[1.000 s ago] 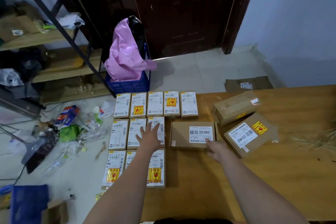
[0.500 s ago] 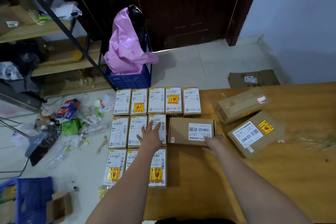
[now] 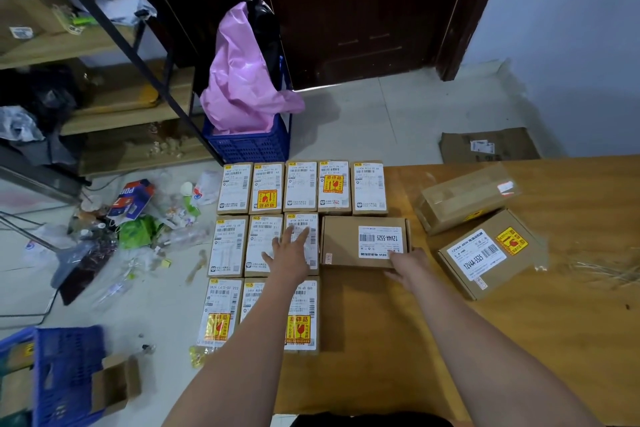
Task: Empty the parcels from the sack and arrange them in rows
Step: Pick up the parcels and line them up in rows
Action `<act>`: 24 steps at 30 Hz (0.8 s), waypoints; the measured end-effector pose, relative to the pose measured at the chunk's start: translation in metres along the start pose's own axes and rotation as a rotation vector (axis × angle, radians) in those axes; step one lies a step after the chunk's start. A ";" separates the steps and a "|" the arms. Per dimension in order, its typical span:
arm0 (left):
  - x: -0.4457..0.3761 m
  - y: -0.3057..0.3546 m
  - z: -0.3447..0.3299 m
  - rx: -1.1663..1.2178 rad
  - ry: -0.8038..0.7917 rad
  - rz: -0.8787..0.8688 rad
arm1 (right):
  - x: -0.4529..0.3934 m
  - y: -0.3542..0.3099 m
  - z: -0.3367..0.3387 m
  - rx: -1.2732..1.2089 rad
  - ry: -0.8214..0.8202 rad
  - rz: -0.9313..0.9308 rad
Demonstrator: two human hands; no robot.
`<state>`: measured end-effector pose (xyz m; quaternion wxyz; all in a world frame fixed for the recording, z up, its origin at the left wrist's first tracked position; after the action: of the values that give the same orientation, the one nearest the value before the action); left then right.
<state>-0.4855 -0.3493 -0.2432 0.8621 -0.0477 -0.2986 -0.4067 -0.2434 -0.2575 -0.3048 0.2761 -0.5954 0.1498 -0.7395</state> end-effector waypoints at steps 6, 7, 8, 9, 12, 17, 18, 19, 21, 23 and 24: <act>-0.001 0.002 0.003 0.012 -0.024 -0.001 | -0.038 0.028 0.002 0.123 0.019 -0.048; -0.001 0.002 0.003 0.005 -0.032 -0.002 | -0.024 0.024 0.004 0.110 0.021 -0.055; -0.001 0.002 0.004 -0.007 -0.040 -0.002 | -0.009 0.019 0.005 0.089 0.013 -0.062; 0.000 0.002 0.003 -0.022 -0.046 -0.006 | 0.007 0.012 0.005 0.056 0.013 -0.064; -0.002 0.001 0.003 -0.049 -0.046 -0.022 | 0.025 0.002 0.007 -0.031 0.005 -0.044; -0.002 0.003 0.006 -0.052 -0.046 -0.027 | 0.039 -0.010 0.017 -0.068 -0.018 -0.036; -0.002 0.003 0.006 -0.043 -0.046 -0.026 | 0.042 -0.013 0.021 -0.079 -0.045 -0.034; -0.001 0.004 0.007 -0.029 -0.047 -0.025 | 0.042 -0.015 0.024 -0.095 -0.078 -0.037; 0.000 0.005 0.009 0.005 -0.063 -0.015 | 0.046 -0.021 0.033 -0.131 -0.154 -0.027; 0.002 0.008 0.013 0.023 -0.071 -0.003 | 0.052 -0.032 0.041 -0.158 -0.217 0.021; 0.003 0.010 0.017 0.030 -0.066 -0.001 | 0.055 -0.038 0.046 -0.159 -0.224 0.059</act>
<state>-0.4845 -0.3392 -0.2262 0.8521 -0.0482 -0.3330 -0.4010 -0.2159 -0.2539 -0.2289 0.2649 -0.6895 0.1935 -0.6457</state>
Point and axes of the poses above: each hand's wrist, its own x-axis away from the middle knuckle, its own z-axis out of the back of the hand, y = z × x, the point moved 4 cm from there along -x, towards the middle knuckle, and after that the axes turned 3 degrees about z, right-handed, at the moved point
